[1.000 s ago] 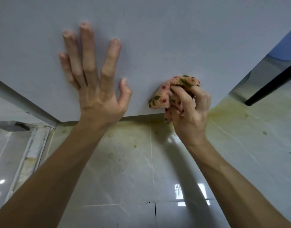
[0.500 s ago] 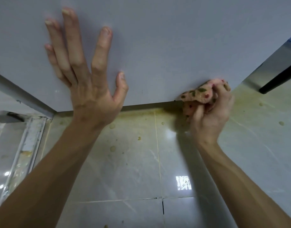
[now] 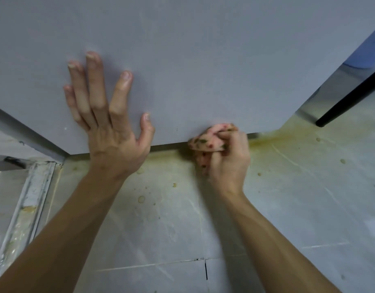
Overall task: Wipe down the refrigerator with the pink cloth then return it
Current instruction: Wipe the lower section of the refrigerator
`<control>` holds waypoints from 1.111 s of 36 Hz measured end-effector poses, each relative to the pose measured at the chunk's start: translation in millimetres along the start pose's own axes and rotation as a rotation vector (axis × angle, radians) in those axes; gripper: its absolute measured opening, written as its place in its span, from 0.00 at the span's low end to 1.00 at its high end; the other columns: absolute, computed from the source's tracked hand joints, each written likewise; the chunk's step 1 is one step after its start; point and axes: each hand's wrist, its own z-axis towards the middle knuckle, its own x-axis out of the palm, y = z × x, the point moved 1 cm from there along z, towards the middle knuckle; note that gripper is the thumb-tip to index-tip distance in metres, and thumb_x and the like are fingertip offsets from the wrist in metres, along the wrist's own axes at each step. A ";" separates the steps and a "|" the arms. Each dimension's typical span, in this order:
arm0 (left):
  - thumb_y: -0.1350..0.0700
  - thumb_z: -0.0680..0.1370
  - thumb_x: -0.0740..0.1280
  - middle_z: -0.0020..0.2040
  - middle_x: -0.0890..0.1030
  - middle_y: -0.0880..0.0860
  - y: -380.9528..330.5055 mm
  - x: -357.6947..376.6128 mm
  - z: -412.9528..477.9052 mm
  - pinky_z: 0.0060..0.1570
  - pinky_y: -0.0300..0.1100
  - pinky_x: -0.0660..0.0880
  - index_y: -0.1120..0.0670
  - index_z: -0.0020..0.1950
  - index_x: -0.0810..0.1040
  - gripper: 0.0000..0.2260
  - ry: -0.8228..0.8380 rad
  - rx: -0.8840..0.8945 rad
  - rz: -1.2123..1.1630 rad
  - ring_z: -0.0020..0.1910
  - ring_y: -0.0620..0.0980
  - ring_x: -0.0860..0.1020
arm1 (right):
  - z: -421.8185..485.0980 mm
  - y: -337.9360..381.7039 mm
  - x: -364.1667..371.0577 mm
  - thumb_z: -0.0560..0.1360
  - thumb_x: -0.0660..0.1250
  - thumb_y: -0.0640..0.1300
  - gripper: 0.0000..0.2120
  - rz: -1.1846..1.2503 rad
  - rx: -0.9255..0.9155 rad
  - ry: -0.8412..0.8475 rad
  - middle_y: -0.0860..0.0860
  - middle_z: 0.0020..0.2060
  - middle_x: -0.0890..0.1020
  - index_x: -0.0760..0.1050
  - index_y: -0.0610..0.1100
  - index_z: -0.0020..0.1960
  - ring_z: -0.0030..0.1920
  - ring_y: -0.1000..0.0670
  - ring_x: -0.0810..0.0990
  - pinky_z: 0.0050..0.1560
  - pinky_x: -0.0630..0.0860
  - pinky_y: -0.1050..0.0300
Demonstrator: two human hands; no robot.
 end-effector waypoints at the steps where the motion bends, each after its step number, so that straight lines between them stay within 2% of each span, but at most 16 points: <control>1: 0.58 0.78 0.70 0.75 0.62 0.75 -0.2 0.5 -0.3 0.78 0.64 0.48 0.57 0.77 0.61 0.30 0.000 -0.002 0.001 0.75 0.75 0.55 | 6.1 0.4 -8.7 0.72 0.64 0.28 0.14 0.011 0.064 -0.069 0.49 0.49 0.78 0.78 0.44 0.50 0.50 0.55 0.75 0.54 0.71 0.69; 3: 0.58 0.78 0.70 0.75 0.61 0.74 -1.1 1.5 -0.2 0.78 0.64 0.48 0.57 0.77 0.61 0.30 0.002 -0.002 -0.003 0.75 0.75 0.54 | 22.0 3.8 -24.4 0.72 0.61 0.28 0.16 0.112 0.202 -0.233 0.49 0.47 0.81 0.76 0.43 0.54 0.46 0.59 0.78 0.52 0.78 0.60; 6: 0.59 0.77 0.70 0.75 0.62 0.75 -2.5 2.0 0.5 0.78 0.65 0.48 0.57 0.76 0.62 0.30 -0.008 0.000 0.000 0.75 0.75 0.54 | 55.2 1.5 -47.4 0.77 0.57 0.23 0.17 0.339 0.422 -0.445 0.56 0.36 0.81 0.72 0.38 0.59 0.31 0.66 0.78 0.37 0.76 0.68; 9: 0.59 0.76 0.71 0.74 0.62 0.77 -2.5 1.4 1.1 0.78 0.64 0.47 0.57 0.76 0.62 0.31 -0.011 -0.003 0.003 0.75 0.75 0.54 | 71.4 -9.3 -58.3 0.74 0.60 0.26 0.20 0.286 0.480 -0.526 0.50 0.49 0.83 0.77 0.39 0.62 0.44 0.62 0.81 0.52 0.79 0.63; 12: 0.59 0.76 0.71 0.74 0.63 0.77 -0.8 1.9 1.0 0.78 0.65 0.48 0.57 0.76 0.62 0.31 -0.006 0.001 0.012 0.75 0.75 0.55 | 65.0 -9.6 -48.7 0.72 0.58 0.29 0.25 0.228 0.491 -0.503 0.51 0.55 0.83 0.77 0.41 0.65 0.54 0.56 0.81 0.61 0.73 0.71; 15: 0.59 0.76 0.72 0.75 0.63 0.76 0.4 0.9 0.3 0.79 0.63 0.47 0.57 0.77 0.62 0.32 -0.009 0.005 0.023 0.75 0.75 0.55 | 57.9 -9.6 -30.6 0.71 0.55 0.28 0.20 0.283 0.555 -0.478 0.54 0.47 0.81 0.75 0.43 0.57 0.45 0.60 0.79 0.57 0.70 0.75; 18: 0.60 0.76 0.72 0.75 0.64 0.75 2.1 -1.0 -0.9 0.80 0.61 0.47 0.57 0.76 0.62 0.32 -0.005 0.015 0.024 0.76 0.74 0.55 | 37.3 1.8 -4.0 0.68 0.52 0.24 0.21 0.326 0.558 -0.384 0.51 0.40 0.77 0.68 0.48 0.48 0.40 0.56 0.77 0.56 0.73 0.67; 20: 0.58 0.76 0.72 0.75 0.64 0.74 4.3 -2.1 -2.3 0.80 0.61 0.49 0.57 0.76 0.62 0.32 -0.002 0.017 0.034 0.76 0.73 0.56 | 11.9 14.0 21.1 0.68 0.55 0.25 0.23 0.295 0.581 -0.268 0.45 0.45 0.78 0.68 0.50 0.50 0.44 0.49 0.78 0.56 0.74 0.67; 22: 0.57 0.76 0.72 0.76 0.64 0.73 6.5 -3.0 -4.6 0.79 0.65 0.54 0.57 0.77 0.62 0.32 0.001 0.020 0.042 0.77 0.72 0.57 | -15.2 34.8 41.6 0.70 0.59 0.29 0.22 0.326 0.539 -0.155 0.42 0.50 0.79 0.70 0.56 0.50 0.48 0.43 0.82 0.59 0.81 0.54; 24: 0.56 0.76 0.73 0.76 0.64 0.73 9.9 -5.9 -7.5 0.78 0.68 0.57 0.57 0.76 0.62 0.33 0.008 0.019 0.056 0.77 0.72 0.57 | -35.2 50.7 54.5 0.74 0.62 0.34 0.19 0.335 0.472 -0.048 0.46 0.52 0.80 0.72 0.58 0.52 0.51 0.44 0.84 0.57 0.83 0.43; 28: 0.52 0.76 0.75 0.74 0.64 0.76 22.5 -16.1 -11.1 0.78 0.68 0.57 0.56 0.75 0.62 0.33 0.004 -0.001 0.088 0.75 0.73 0.58 | -30.6 50.6 49.8 0.76 0.63 0.41 0.13 0.308 0.407 0.040 0.44 0.53 0.82 0.75 0.58 0.54 0.47 0.37 0.85 0.46 0.84 0.36; 30: 0.48 0.76 0.76 0.74 0.63 0.77 31.7 -22.9 -11.8 0.78 0.67 0.57 0.55 0.75 0.61 0.34 0.001 -0.029 0.101 0.75 0.74 0.58 | -10.2 57.6 26.9 0.74 0.61 0.35 0.18 0.329 0.359 -0.101 0.41 0.52 0.82 0.74 0.57 0.55 0.46 0.42 0.86 0.47 0.85 0.40; 32: 0.42 0.76 0.76 0.74 0.62 0.78 41.6 -31.7 -11.8 0.80 0.64 0.54 0.54 0.76 0.60 0.37 0.013 -0.063 0.125 0.75 0.78 0.58 | 17.9 61.1 -1.6 0.72 0.58 0.26 0.21 0.376 0.301 -0.316 0.46 0.45 0.80 0.71 0.45 0.58 0.41 0.58 0.84 0.47 0.83 0.58; 33: 0.39 0.76 0.76 0.74 0.61 0.78 46.2 -36.3 -11.1 0.80 0.64 0.54 0.53 0.76 0.59 0.39 0.025 -0.080 0.140 0.75 0.80 0.58 | 31.3 59.3 -13.3 0.71 0.57 0.24 0.20 0.355 0.274 -0.401 0.47 0.45 0.79 0.70 0.40 0.58 0.41 0.61 0.82 0.48 0.81 0.61; 37: 0.32 0.73 0.75 0.75 0.59 0.77 61.7 -47.4 -6.7 0.81 0.62 0.51 0.52 0.78 0.57 0.45 0.066 -0.108 0.185 0.76 0.80 0.58 | 43.0 57.1 -16.7 0.71 0.59 0.32 0.22 0.217 0.195 -0.448 0.43 0.58 0.78 0.75 0.40 0.64 0.59 0.47 0.80 0.65 0.76 0.44; 40: 0.32 0.72 0.74 0.76 0.57 0.76 70.3 -50.0 -5.6 0.82 0.57 0.47 0.52 0.78 0.58 0.45 0.071 -0.078 0.162 0.76 0.77 0.56 | 27.7 70.6 0.3 0.74 0.60 0.31 0.20 0.217 0.142 -0.434 0.42 0.58 0.77 0.77 0.38 0.64 0.59 0.55 0.78 0.64 0.74 0.60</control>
